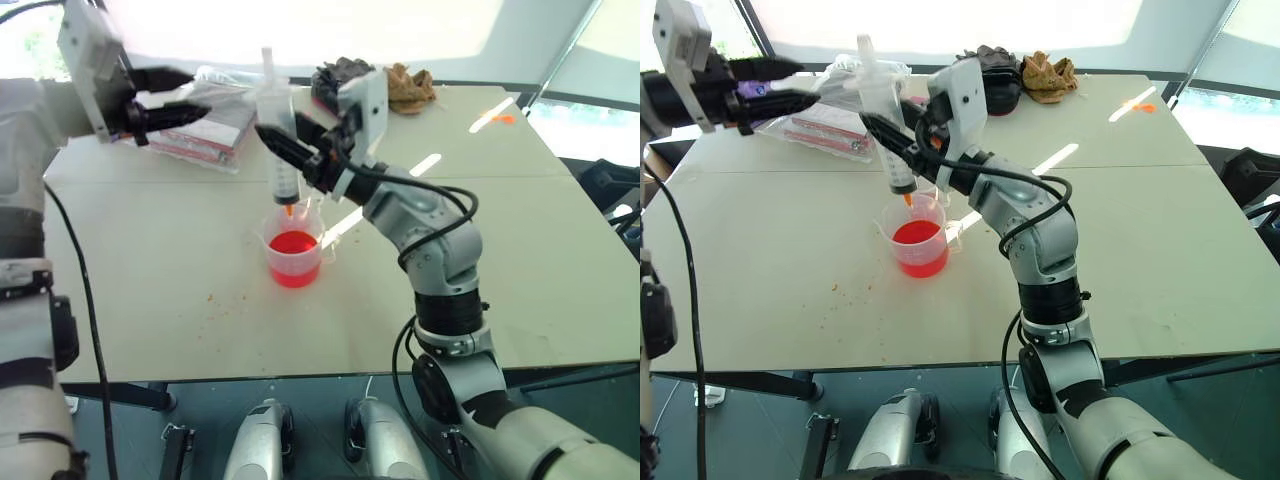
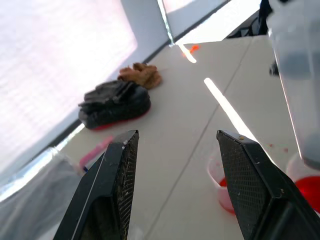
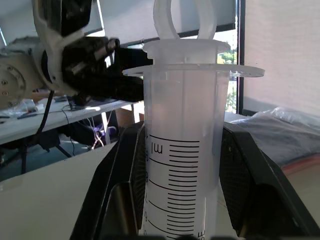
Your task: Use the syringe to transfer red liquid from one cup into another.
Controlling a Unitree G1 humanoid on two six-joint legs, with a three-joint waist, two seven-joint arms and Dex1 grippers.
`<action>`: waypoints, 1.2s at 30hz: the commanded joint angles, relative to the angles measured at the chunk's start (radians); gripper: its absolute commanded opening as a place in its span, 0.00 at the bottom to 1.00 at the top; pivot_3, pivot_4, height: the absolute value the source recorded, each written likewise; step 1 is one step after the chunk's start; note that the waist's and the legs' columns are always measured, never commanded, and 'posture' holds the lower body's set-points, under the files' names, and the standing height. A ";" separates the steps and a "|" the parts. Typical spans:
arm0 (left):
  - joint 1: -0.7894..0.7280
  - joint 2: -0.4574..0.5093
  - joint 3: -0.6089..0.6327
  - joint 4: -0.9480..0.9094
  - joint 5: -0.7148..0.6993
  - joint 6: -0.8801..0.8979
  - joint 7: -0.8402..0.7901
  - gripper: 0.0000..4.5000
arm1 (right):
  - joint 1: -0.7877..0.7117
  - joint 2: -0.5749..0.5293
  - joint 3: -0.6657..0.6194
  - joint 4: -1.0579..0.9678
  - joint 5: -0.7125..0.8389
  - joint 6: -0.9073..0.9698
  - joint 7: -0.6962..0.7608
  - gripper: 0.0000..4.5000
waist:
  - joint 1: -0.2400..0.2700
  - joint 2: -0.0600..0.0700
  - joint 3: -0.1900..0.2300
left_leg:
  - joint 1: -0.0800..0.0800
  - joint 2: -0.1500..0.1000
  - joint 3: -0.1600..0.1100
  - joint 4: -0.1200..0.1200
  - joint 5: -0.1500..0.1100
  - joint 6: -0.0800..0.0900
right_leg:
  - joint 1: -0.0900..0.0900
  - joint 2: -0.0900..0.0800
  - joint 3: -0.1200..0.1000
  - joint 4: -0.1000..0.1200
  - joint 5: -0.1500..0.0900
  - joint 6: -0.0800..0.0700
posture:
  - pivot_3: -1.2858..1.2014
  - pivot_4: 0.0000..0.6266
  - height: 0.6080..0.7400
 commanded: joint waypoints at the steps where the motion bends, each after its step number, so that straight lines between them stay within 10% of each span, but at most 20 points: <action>1: -0.055 -0.029 -0.015 0.012 0.021 -0.049 -0.033 0.57 | 0.007 0.006 0.028 -0.079 0.009 -0.028 -0.008 0.33 | -0.002 0.000 0.000 | 0.000 0.000 0.000 0.000 0.000 0.000 | 0.000 0.000 0.000 0.000 0.000 0.000 | 0.52 0.24 1.00; 36: -0.058 -0.120 0.011 -0.102 -0.056 0.160 -0.131 0.57 | 0.057 0.029 0.046 -0.040 0.028 -0.064 -0.065 0.33 | -0.004 0.000 0.000 | 0.001 0.001 -0.001 0.000 0.000 0.000 | -0.001 0.001 0.001 0.002 0.000 0.000 | 0.52 0.24 1.00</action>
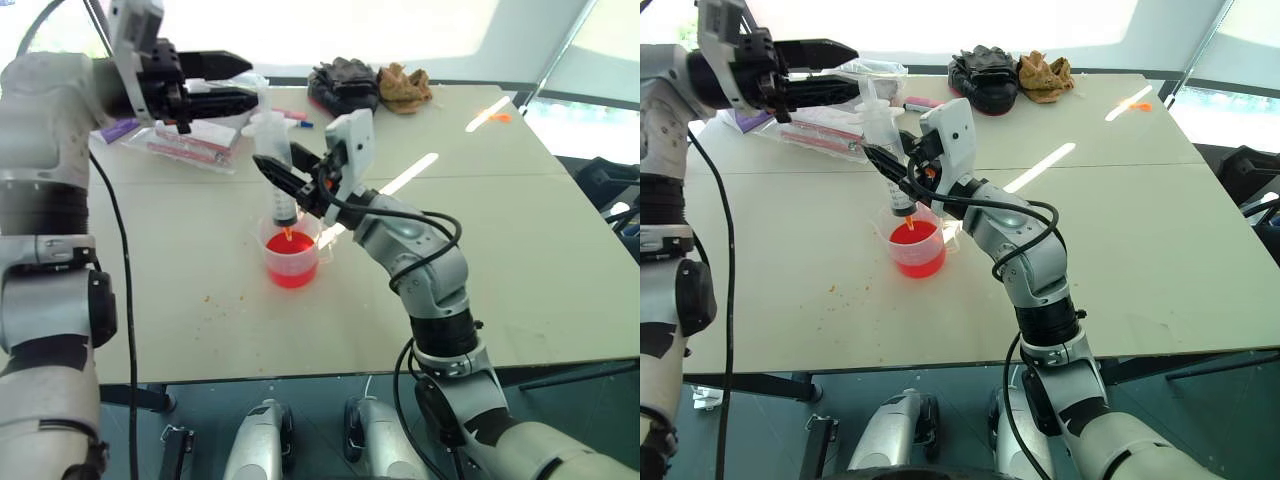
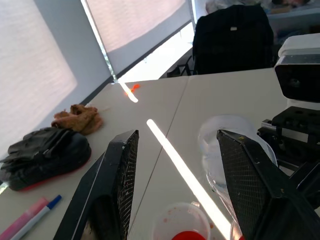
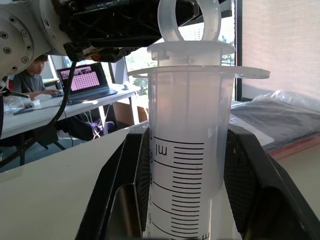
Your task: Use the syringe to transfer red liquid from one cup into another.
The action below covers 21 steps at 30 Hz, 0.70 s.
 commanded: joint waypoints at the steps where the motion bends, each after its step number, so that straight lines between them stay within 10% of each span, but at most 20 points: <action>1: -0.003 -0.009 0.001 -0.041 -0.006 -0.007 0.010 0.57 | -0.026 0.009 -0.011 -0.017 0.015 -0.027 0.002 0.33 | 0.000 0.000 0.000 | 0.000 0.000 0.000 0.000 0.000 0.000 | 0.000 0.000 0.000 0.000 0.000 0.000 | 0.52 0.24 1.00; 21: 0.038 -0.038 -0.052 -0.090 0.040 -0.039 -0.038 0.57 | 0.106 -0.013 0.161 -0.067 -0.114 -0.182 0.071 0.33 | 0.000 0.000 0.000 | 0.000 0.000 0.000 0.000 0.000 0.000 | 0.000 0.000 0.000 0.000 0.000 0.000 | 0.52 0.24 1.00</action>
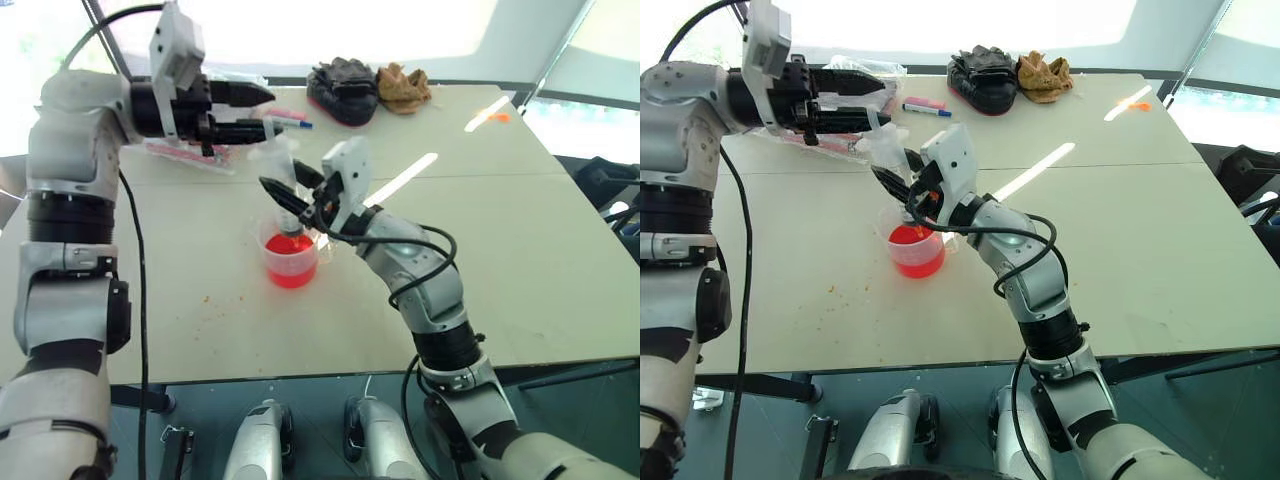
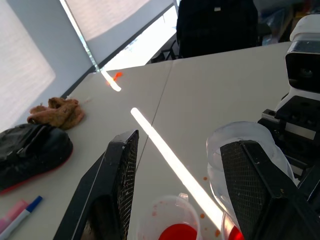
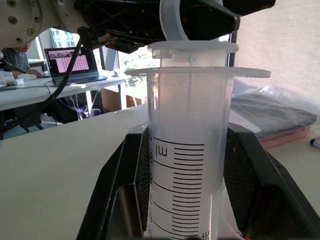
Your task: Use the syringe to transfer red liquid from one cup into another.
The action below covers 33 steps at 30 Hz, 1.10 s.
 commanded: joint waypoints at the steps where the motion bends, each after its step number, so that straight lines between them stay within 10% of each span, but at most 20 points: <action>1: 0.001 0.001 -0.008 -0.071 -0.018 0.024 -0.004 0.57 | 0.001 0.033 0.069 -0.046 -0.007 -0.044 0.023 0.33 | 0.000 0.000 0.000 | 0.000 0.000 0.000 0.000 0.000 0.000 | 0.000 0.000 0.000 0.000 0.000 0.000 | 0.52 0.24 1.00; 33: 0.056 -0.011 0.033 -0.147 -0.046 0.063 0.064 0.57 | 0.063 0.070 0.097 0.079 -0.091 -0.182 0.033 0.33 | 0.002 0.000 0.000 | 0.000 0.000 0.000 0.000 0.000 0.000 | 0.000 0.000 0.000 0.000 0.000 0.000 | 0.52 0.24 1.00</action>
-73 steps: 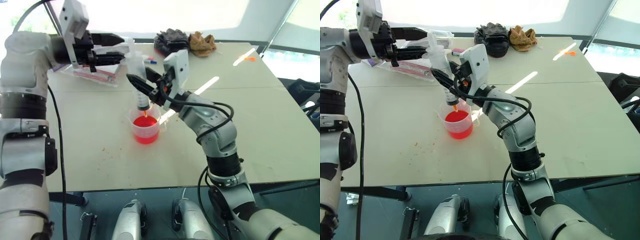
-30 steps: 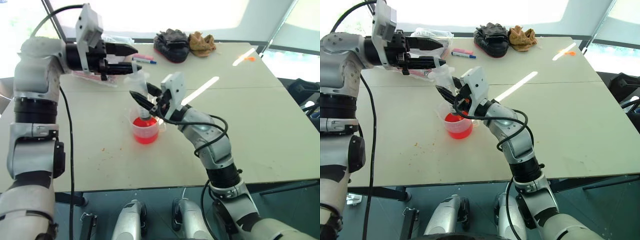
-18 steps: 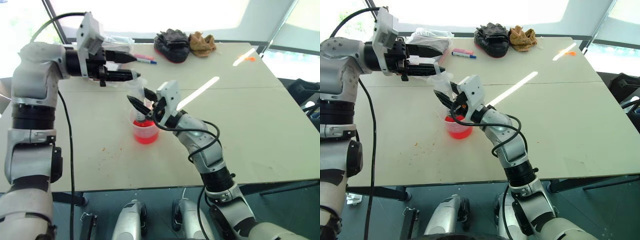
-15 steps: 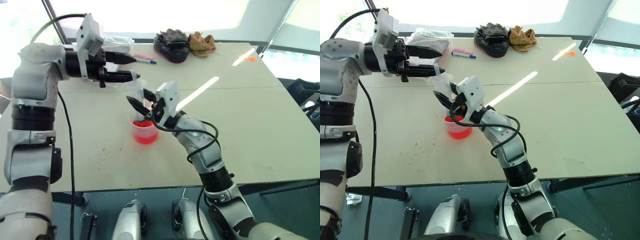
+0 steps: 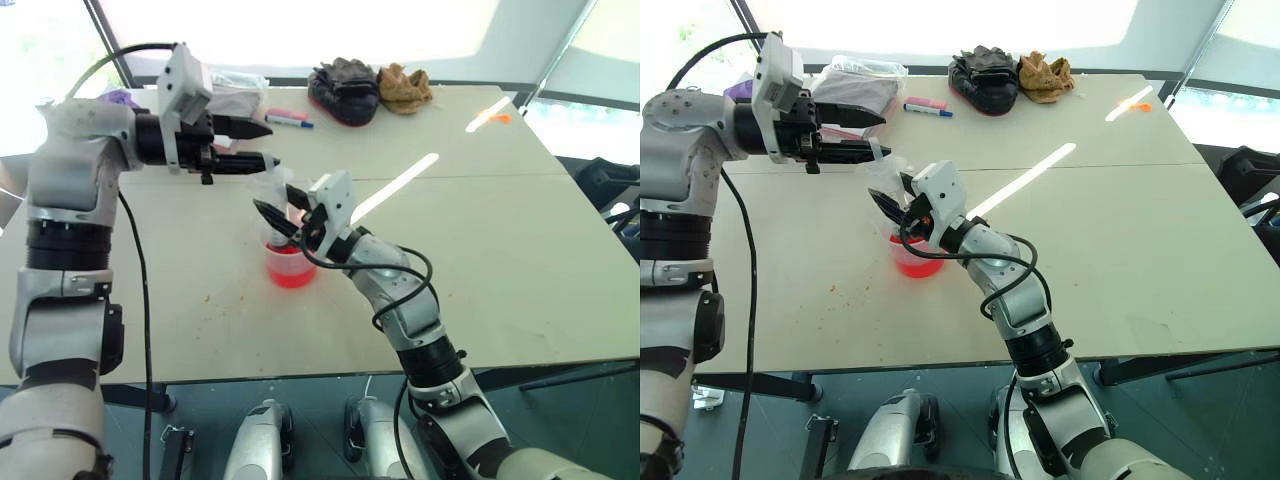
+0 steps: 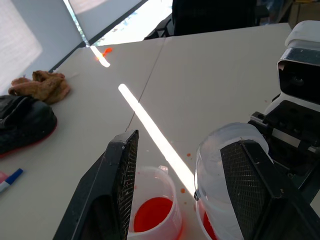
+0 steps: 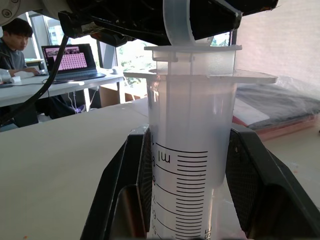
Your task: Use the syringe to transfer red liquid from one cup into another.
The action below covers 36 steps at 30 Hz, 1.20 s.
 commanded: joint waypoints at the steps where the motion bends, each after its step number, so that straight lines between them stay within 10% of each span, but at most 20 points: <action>1: -0.067 -0.036 0.041 -0.005 -0.045 -0.019 0.045 0.57 | -0.002 0.012 0.052 -0.041 -0.003 -0.002 0.028 0.33 | 0.001 0.000 0.000 | 0.000 0.000 0.000 0.000 0.000 0.000 | 0.000 0.000 0.000 0.000 0.000 0.000 | 0.52 0.24 1.00; 36: -0.157 -0.041 0.101 0.063 -0.101 0.011 0.091 0.57 | 0.024 0.006 0.061 -0.051 -0.002 0.026 0.045 0.33 | -0.001 0.000 0.000 | 0.000 0.000 0.000 0.000 0.000 0.000 | 0.000 0.000 0.000 0.001 0.000 0.000 | 0.52 0.24 1.00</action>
